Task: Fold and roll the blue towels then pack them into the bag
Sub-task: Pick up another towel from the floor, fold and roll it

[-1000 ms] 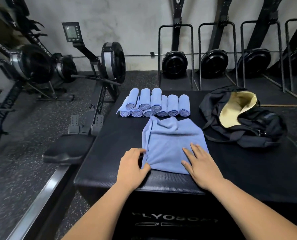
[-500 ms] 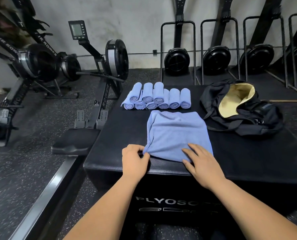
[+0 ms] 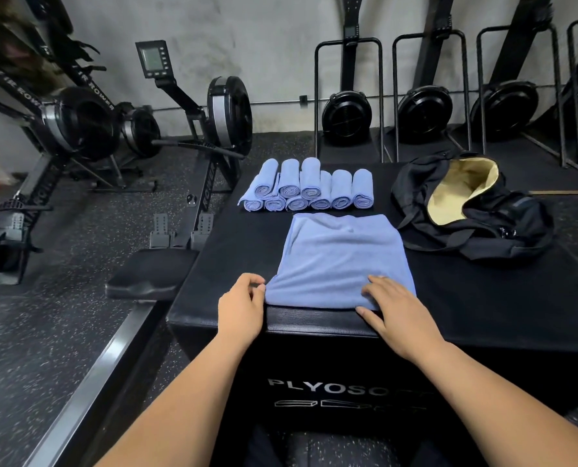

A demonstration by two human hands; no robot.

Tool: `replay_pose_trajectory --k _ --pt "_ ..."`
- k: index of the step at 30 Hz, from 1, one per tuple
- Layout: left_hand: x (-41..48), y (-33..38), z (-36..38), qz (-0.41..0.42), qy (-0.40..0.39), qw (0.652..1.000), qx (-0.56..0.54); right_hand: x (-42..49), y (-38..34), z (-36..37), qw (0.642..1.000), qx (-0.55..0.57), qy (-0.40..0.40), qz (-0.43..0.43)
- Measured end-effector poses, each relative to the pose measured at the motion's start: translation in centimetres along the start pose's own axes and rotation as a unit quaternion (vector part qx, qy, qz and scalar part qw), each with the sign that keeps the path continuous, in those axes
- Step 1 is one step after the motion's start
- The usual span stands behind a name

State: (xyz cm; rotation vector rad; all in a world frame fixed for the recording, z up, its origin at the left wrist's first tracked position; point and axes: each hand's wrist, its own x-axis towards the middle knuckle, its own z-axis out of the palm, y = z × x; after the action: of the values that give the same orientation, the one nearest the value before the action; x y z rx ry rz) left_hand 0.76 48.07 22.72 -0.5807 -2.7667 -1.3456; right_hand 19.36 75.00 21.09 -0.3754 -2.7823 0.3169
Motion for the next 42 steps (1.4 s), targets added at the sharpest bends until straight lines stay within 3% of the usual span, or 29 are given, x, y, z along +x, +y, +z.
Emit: replay_pose_trajectory --k 6,8,11,13,17,24,30,42 --pt "-0.8 0.5 0.7 0.076 -0.029 0.989 0.123 -0.7 1.3 -0.6 0.999 0.040 0.008 -0.008" --pt "-0.7 0.2 0.3 0.153 -0.017 0.978 0.142 -1.2 2.2 -1.2 0.999 0.044 0.024 -0.020" --pt "-0.2 -0.5 -0.4 0.307 -0.037 0.932 0.188 -2.0 3.7 -2.0 0.997 0.018 0.055 -0.050" --pt "-0.1 -0.9 -0.9 0.331 -0.067 0.916 0.216 -2.4 4.6 -2.5 0.997 0.019 0.060 -0.045" --pt "-0.4 -1.8 -1.1 0.294 -0.068 0.930 0.211 -3.2 5.4 -2.9 0.998 0.033 0.059 -0.021" --pt "-0.9 -1.9 0.2 0.164 -0.074 0.981 0.078 -3.9 6.4 -3.0 0.984 0.157 0.040 0.073" --pt "-0.7 -2.5 0.5 0.131 -0.055 0.990 0.011 -3.6 6.4 -3.4 0.953 0.229 0.097 0.173" --pt "-1.1 -2.6 0.7 0.132 -0.051 0.989 0.037 -4.4 6.0 -2.6 0.978 0.167 0.081 0.098"
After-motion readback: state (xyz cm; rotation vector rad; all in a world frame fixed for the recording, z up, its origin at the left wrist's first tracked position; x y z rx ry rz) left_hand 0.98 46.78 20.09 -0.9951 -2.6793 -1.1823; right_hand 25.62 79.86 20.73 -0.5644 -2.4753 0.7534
